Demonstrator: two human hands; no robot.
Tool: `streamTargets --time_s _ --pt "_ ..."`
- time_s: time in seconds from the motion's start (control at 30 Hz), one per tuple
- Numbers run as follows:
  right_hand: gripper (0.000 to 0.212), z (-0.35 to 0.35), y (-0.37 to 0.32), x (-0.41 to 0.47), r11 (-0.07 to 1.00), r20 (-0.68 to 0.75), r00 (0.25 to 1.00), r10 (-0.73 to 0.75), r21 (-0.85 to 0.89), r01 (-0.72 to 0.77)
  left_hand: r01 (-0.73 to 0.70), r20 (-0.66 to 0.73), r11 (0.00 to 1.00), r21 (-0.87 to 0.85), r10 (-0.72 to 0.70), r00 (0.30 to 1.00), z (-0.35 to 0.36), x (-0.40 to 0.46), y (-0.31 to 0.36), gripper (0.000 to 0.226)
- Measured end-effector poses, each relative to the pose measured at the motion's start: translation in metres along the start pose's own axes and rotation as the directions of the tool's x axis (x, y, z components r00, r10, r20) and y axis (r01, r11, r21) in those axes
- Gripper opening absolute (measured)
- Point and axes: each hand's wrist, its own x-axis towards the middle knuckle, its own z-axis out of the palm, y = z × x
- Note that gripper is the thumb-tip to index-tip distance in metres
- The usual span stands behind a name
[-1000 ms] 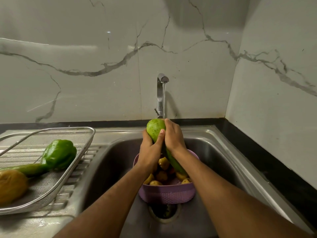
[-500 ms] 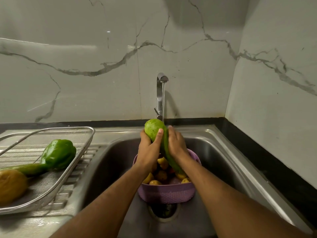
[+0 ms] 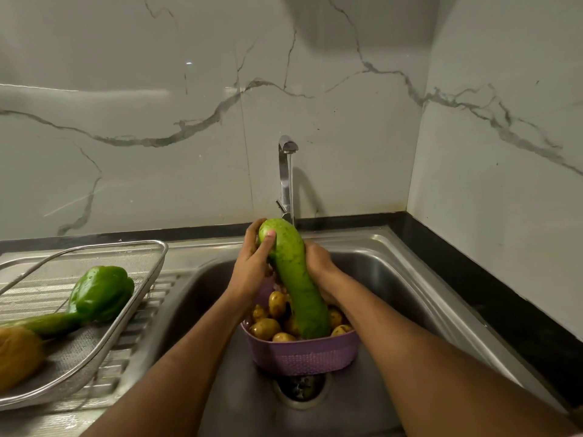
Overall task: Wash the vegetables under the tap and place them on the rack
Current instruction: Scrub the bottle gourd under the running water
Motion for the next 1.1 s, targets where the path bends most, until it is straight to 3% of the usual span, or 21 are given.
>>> streamTargets --time_s 0.2,0.37,0.47,0.53,0.7,0.93,1.1 --pt "0.047 0.009 -0.011 -0.008 0.998 -0.151 0.988 -0.026 -0.066 0.016 -0.056 -0.023 0.984 0.171 0.061 0.998 0.007 -0.006 -0.011 0.038" --pt "0.044 0.017 -0.021 -0.022 0.915 -0.236 0.893 -0.382 -0.232 0.330 -0.125 -0.019 0.941 0.314 0.138 0.990 0.019 -0.008 -0.023 0.049" --pt "0.041 0.018 -0.018 -0.025 0.871 -0.276 0.834 -0.478 -0.267 0.411 -0.126 -0.053 0.940 0.316 0.150 0.987 0.024 -0.007 -0.022 0.049" --pt "0.043 0.014 -0.009 -0.021 0.887 -0.305 0.834 -0.459 -0.216 0.409 -0.129 -0.099 0.947 0.294 0.164 0.981 0.027 -0.006 -0.022 0.043" --pt "0.042 0.000 0.009 -0.008 0.951 -0.322 0.900 -0.293 -0.193 0.241 -0.076 -0.179 0.977 0.197 0.113 0.977 0.026 -0.003 -0.022 0.044" --pt "0.045 0.020 -0.010 -0.019 0.839 -0.194 0.822 -0.535 -0.239 0.489 -0.099 -0.132 0.977 0.189 0.125 0.983 0.029 -0.008 -0.023 0.035" --pt "0.042 0.002 0.007 -0.015 0.928 -0.144 0.924 -0.355 -0.171 0.330 -0.061 -0.161 0.987 0.147 0.085 0.983 0.026 -0.006 -0.023 0.040"
